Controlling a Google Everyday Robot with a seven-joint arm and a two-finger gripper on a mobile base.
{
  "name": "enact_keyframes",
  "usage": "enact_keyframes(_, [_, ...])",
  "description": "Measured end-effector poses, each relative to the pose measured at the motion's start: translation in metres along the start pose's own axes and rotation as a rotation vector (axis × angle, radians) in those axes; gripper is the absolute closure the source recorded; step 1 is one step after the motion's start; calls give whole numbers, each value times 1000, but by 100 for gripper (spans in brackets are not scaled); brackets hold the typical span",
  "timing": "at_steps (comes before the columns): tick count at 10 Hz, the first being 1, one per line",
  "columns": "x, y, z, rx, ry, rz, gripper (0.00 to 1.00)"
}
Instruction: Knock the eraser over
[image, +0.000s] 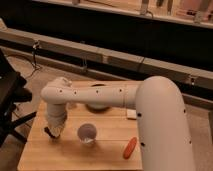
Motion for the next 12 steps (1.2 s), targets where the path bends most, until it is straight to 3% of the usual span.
enact_keyframes(2, [1, -5, -4, -9, 13, 2, 100])
enact_keyframes(5, [11, -8, -12, 9, 19, 4, 100])
enact_keyframes(12, [19, -34, -5, 108, -7, -76, 100])
